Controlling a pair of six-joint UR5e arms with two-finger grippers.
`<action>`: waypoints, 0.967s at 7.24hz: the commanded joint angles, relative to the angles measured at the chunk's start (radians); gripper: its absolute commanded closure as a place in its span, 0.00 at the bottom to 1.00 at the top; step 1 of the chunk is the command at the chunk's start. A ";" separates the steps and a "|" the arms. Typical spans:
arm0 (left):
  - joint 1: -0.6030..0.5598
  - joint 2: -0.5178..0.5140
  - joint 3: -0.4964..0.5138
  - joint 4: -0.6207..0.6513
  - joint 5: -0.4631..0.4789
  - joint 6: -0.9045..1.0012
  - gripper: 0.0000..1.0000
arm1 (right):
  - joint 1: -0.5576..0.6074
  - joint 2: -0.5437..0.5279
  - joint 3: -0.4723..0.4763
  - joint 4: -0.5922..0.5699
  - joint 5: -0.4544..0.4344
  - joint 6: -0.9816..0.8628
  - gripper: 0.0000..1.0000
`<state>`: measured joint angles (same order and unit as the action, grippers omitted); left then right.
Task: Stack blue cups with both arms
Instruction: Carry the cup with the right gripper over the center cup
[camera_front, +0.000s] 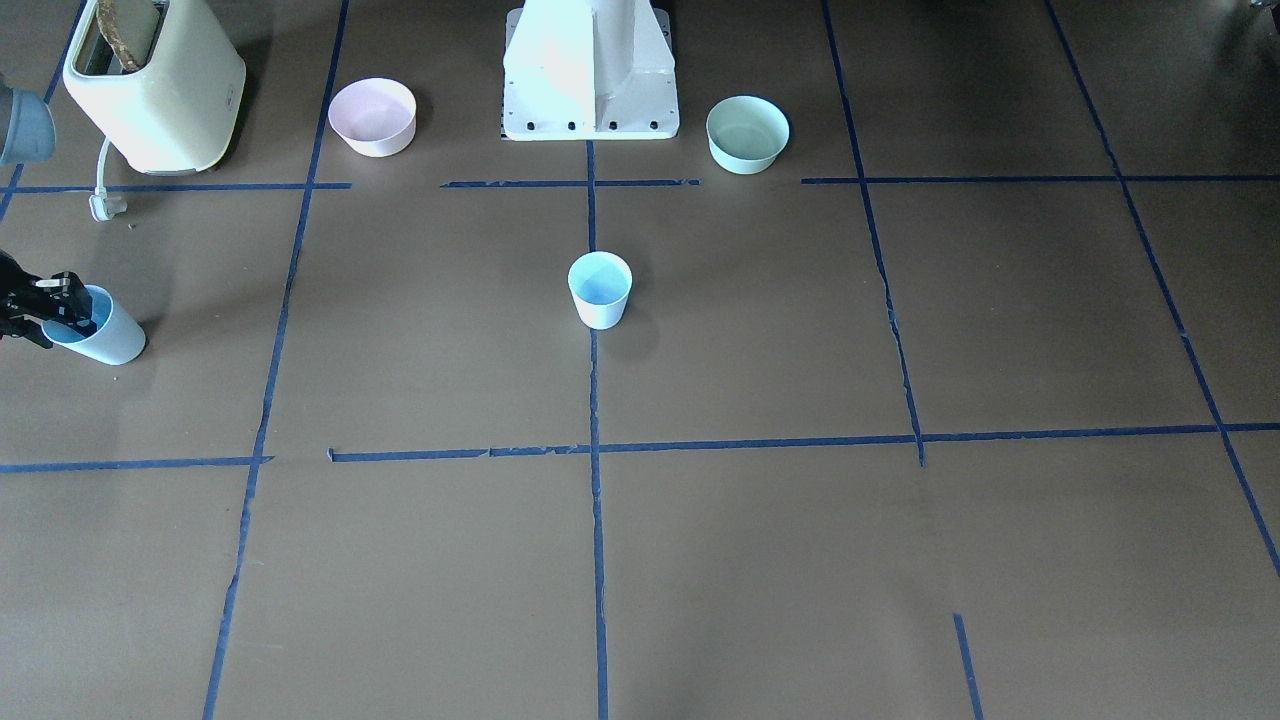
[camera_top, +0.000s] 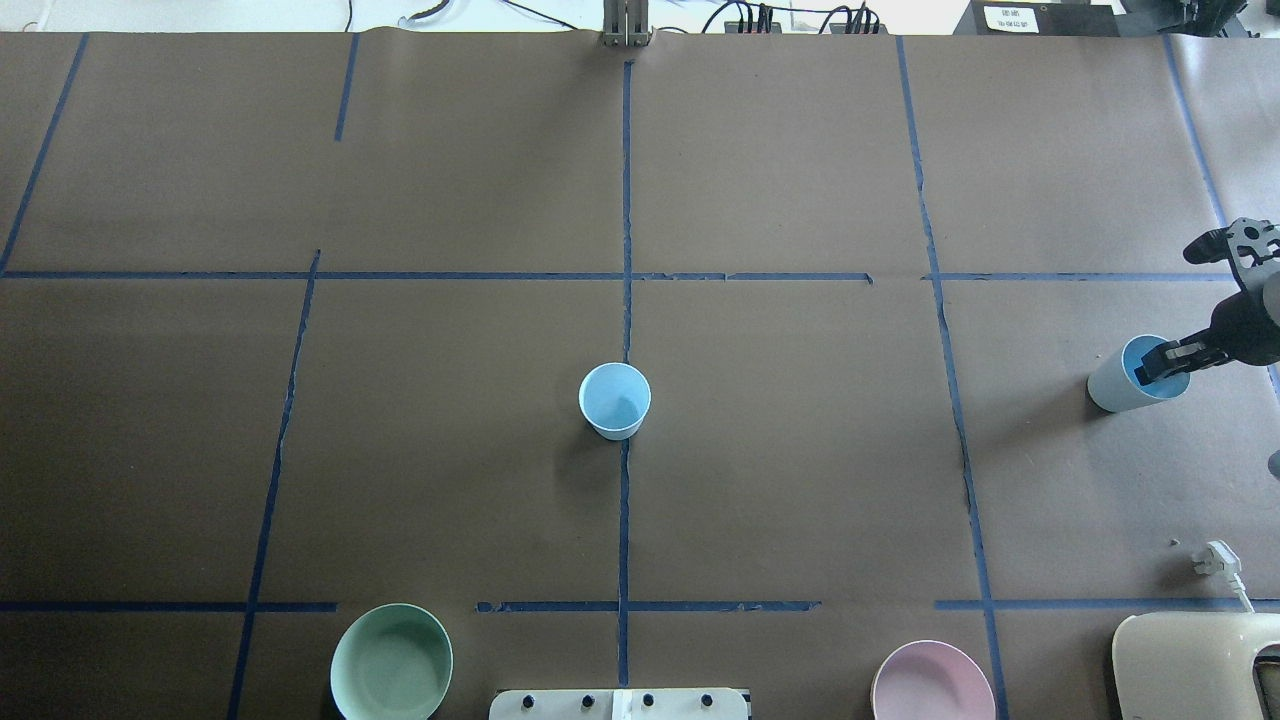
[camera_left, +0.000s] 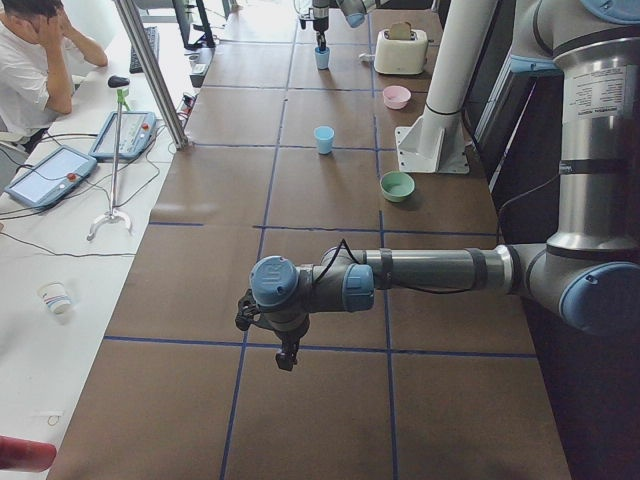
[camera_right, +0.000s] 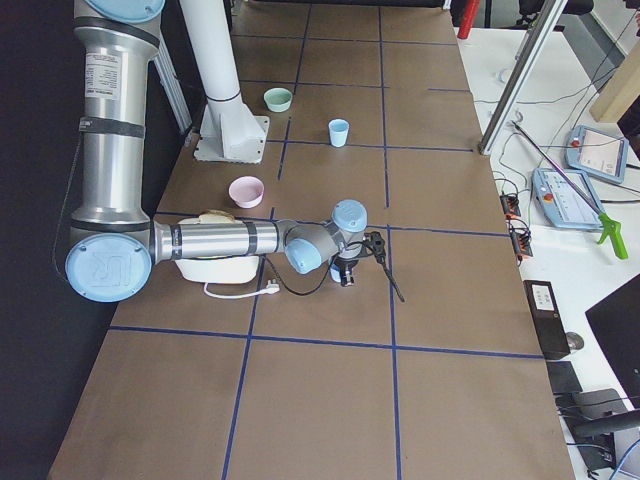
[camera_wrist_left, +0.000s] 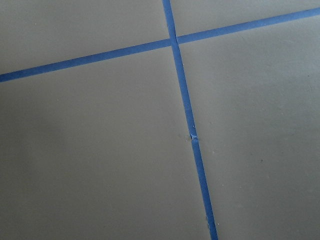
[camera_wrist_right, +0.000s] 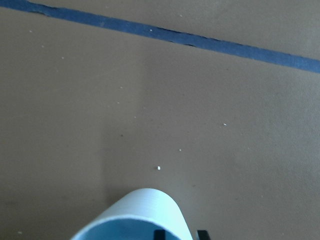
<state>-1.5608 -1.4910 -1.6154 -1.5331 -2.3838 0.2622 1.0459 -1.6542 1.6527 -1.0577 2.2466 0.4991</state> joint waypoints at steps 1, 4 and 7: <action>-0.001 0.000 0.000 0.001 0.000 -0.001 0.00 | 0.000 0.017 0.064 -0.040 0.024 0.051 1.00; -0.001 -0.002 -0.001 0.001 0.000 -0.006 0.00 | -0.051 0.282 0.180 -0.368 0.021 0.274 1.00; 0.001 -0.003 -0.046 0.002 0.012 -0.180 0.00 | -0.275 0.610 0.173 -0.491 -0.100 0.704 1.00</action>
<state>-1.5613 -1.4930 -1.6369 -1.5315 -2.3802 0.1711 0.8481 -1.1738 1.8247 -1.4815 2.1995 1.0533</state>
